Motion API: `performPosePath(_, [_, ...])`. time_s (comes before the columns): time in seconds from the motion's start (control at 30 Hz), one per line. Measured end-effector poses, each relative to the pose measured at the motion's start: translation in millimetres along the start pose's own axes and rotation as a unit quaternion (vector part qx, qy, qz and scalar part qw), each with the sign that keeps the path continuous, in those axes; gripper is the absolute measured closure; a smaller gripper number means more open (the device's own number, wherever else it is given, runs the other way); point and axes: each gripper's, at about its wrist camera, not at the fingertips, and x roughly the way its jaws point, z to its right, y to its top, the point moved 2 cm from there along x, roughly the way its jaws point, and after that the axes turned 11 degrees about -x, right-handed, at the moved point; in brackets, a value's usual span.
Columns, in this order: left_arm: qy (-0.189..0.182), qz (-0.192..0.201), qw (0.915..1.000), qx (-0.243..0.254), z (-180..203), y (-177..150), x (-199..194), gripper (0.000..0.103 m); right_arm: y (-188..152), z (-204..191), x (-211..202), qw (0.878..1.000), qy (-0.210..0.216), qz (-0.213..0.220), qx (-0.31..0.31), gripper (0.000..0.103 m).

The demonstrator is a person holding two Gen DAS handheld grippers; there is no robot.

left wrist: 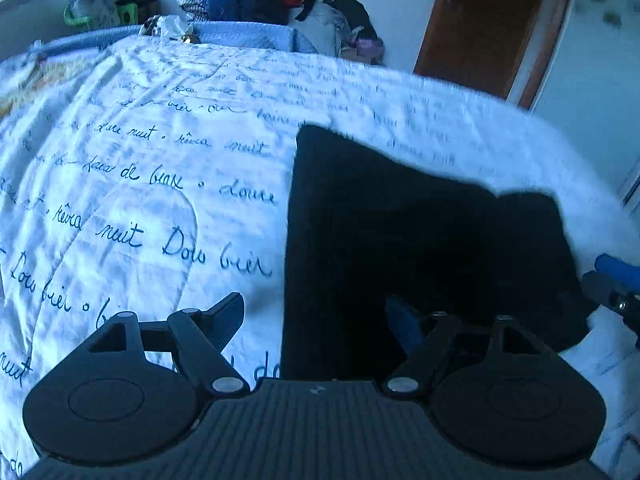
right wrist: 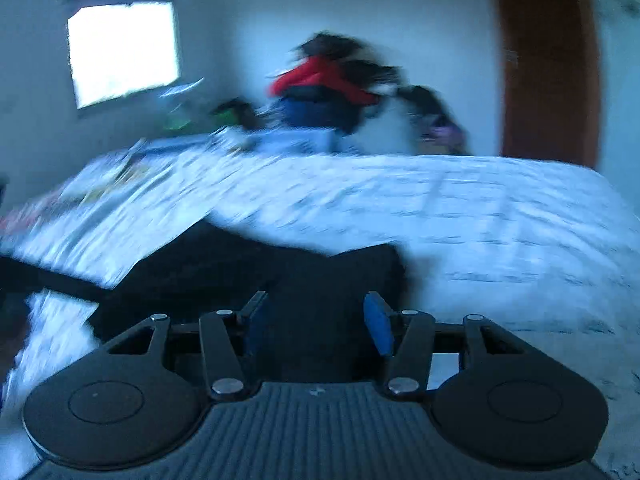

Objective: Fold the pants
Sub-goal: 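Open both grippers and release the folded trousers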

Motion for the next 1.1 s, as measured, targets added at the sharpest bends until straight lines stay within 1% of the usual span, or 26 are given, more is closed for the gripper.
performPosePath(0.03, [0.009, 0.003, 0.9999, 0.007, 1.6, -2.2, 3.2, 0.021, -3.7, -6.2, 4.6, 1.000, 0.002, -0.015, -0.016, 0.052])
performPosePath(0.07, [0.013, 0.003, 0.9999, 0.005, 1.8, -2.3, 5.2, 0.021, -8.2, -10.6, 13.3, 0.999, -0.003, -0.035, -0.028, 0.052])
performPosePath(0.13, [0.015, 0.007, 0.9998, -0.005, 3.1, 0.1, -2.1, 0.024, -17.1, -8.6, 21.9, 0.997, -0.026, -0.062, -0.031, 0.052])
performPosePath(0.17, [0.017, 0.017, 0.9997, 0.002, 5.3, -1.1, -9.2, 0.028, -19.2, -7.6, 19.7, 0.996, -0.044, -0.066, -0.027, 0.051])
performPosePath(0.2, [0.024, 0.031, 0.9992, 0.014, 9.5, -2.6, -18.1, 0.026, -18.2, -8.9, 10.6, 0.997, -0.054, -0.059, -0.015, 0.050])
performPosePath(0.27, [0.030, 0.049, 0.9979, 0.031, 16.8, -8.0, -30.6, 0.024, -13.5, -15.6, -6.5, 0.999, -0.042, -0.027, 0.003, 0.050])
performPosePath(0.3, [0.029, 0.053, 0.9976, 0.034, 20.6, -11.1, -35.4, 0.023, -11.6, -20.4, -10.5, 0.999, -0.038, -0.017, 0.001, 0.045])
performPosePath(0.33, [0.026, 0.054, 0.9975, 0.036, 24.7, -14.5, -40.1, 0.023, -11.9, -27.3, -13.8, 0.999, -0.039, -0.014, -0.009, 0.037])
performPosePath(0.4, [0.021, 0.054, 0.9975, 0.041, 33.1, -22.0, -46.8, 0.021, -14.8, -40.1, -10.6, 0.999, -0.043, -0.023, -0.025, 0.029])
performPosePath(0.43, [0.021, 0.057, 0.9970, 0.048, 37.7, -26.8, -50.2, 0.020, -14.2, -42.1, -4.9, 0.998, -0.048, -0.032, -0.033, 0.029])
performPosePath(0.5, [0.029, 0.064, 0.9957, 0.061, 43.8, -34.9, -53.5, 0.017, -20.7, -46.2, -1.3, 0.995, -0.069, -0.065, -0.042, 0.029])
performPosePath(0.53, [0.035, 0.067, 0.9949, 0.066, 46.6, -38.6, -54.6, 0.017, -22.4, -47.8, -2.7, 0.995, -0.068, -0.069, -0.032, 0.029])
performPosePath(0.63, [0.036, 0.065, 0.9950, 0.066, 48.4, -47.3, -57.0, 0.016, -19.3, -42.7, -22.8, 0.998, -0.041, -0.049, 0.014, 0.030])
performPosePath(0.73, [0.031, 0.057, 0.9962, 0.059, 47.7, -52.6, -58.4, 0.016, -14.8, -49.3, -39.1, 0.998, -0.051, -0.038, 0.017, 0.030])
performPosePath(0.8, [0.030, 0.054, 0.9965, 0.057, 47.1, -55.0, -59.6, 0.016, -12.1, -54.2, -47.2, 0.998, -0.048, -0.038, 0.016, 0.029])
performPosePath(0.9, [0.029, 0.050, 0.9968, 0.055, 45.3, -58.3, -63.2, 0.015, -8.5, -60.1, -59.0, 0.998, -0.038, -0.040, 0.029, 0.016])
performPosePath(0.93, [0.029, 0.049, 0.9968, 0.055, 44.6, -59.7, -64.2, 0.015, -7.2, -62.0, -62.9, 0.998, -0.035, -0.042, 0.032, 0.015])
performPosePath(1.03, [0.030, 0.048, 0.9969, 0.055, 42.3, -63.2, -67.0, 0.013, -1.4, -69.0, -77.0, 0.997, -0.038, -0.053, 0.048, 0.014])
performPosePath(1.07, [0.030, 0.048, 0.9969, 0.055, 41.5, -63.8, -67.3, 0.012, 1.4, -70.0, -81.4, 0.995, -0.035, -0.063, 0.063, 0.014])
performPosePath(1.1, [0.031, 0.047, 0.9969, 0.055, 40.8, -64.6, -67.4, 0.012, 3.1, -69.8, -84.4, 0.994, -0.022, -0.070, 0.084, 0.014])
